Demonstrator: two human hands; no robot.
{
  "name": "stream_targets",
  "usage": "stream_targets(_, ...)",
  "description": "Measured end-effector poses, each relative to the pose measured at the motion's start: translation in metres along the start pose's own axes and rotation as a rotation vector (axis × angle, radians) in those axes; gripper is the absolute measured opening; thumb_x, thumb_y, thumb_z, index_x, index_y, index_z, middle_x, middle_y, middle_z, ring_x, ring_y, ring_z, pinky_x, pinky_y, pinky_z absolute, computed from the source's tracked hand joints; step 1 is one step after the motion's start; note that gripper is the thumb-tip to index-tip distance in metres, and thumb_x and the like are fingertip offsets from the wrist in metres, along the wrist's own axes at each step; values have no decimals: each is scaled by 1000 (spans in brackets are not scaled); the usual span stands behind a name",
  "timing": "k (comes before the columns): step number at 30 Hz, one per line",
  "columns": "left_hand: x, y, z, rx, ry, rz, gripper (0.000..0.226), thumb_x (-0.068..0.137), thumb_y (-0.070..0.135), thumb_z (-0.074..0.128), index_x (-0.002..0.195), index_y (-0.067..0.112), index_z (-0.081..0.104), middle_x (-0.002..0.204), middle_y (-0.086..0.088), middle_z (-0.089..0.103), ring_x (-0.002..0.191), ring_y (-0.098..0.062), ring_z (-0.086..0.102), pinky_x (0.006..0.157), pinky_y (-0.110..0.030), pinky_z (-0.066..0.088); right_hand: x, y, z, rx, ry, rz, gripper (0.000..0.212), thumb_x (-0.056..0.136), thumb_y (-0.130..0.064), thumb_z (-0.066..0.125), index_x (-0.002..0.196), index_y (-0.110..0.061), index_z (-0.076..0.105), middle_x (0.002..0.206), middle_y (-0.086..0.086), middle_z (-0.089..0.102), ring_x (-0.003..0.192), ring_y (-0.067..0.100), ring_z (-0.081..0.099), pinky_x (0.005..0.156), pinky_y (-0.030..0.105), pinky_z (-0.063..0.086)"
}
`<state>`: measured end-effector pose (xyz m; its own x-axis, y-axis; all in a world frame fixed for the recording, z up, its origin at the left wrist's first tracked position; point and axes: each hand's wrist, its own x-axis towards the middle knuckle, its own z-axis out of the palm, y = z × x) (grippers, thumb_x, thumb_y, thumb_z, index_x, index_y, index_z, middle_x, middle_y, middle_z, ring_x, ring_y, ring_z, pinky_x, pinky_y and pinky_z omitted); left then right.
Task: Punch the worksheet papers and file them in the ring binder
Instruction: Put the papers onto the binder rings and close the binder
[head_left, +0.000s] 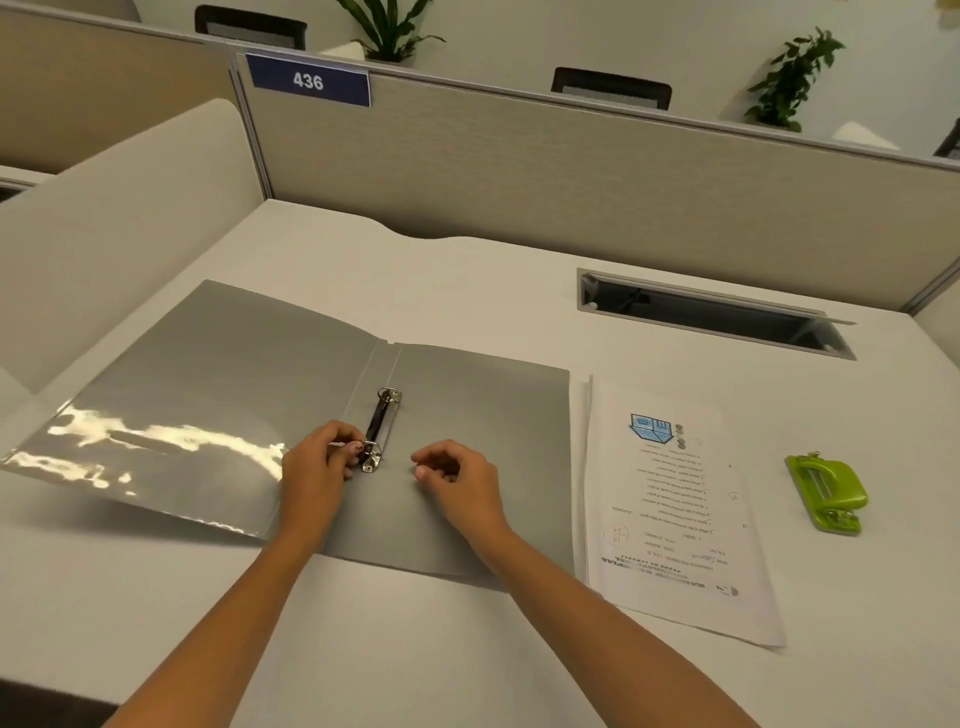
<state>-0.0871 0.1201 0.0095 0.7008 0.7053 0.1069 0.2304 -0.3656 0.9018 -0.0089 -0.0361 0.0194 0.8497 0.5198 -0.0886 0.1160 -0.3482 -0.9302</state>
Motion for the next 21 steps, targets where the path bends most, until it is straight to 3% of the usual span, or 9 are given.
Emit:
stream_targets(5,5,-4,1,-65,-19,-30,15,89,-2,56,83,7,65,77,-5,70,68,-23,67,59,-11,52,23,-6,28,-2,30,-62,14,79,-12,73,93,-13,75,91,2,72,77,9,60,67,8,43)
stream_targets(12,14,-10,-1,32,-54,45,23,87,-5,55,72,11,61,68,-4,67,58,-10,64,59,-23,55,44,-6,42,-133,-17,-162,12,73,-29,77,76,-18,73,73,-13,60,65,2,50,60,13,37)
stream_targets(17,20,-13,1,98,-68,98,28,80,-16,48,69,8,55,65,-6,63,51,-14,60,53,-31,51,50,3,42,-192,-25,-186,15,73,-28,75,72,-15,67,74,-10,58,70,7,51,63,27,41)
stream_targets(21,22,-17,1,110,-72,129,32,78,-19,44,69,10,54,66,-4,62,50,-12,59,51,-29,52,52,5,44,-227,-32,-196,14,74,-28,73,71,-18,63,77,-7,60,72,8,52,62,25,39)
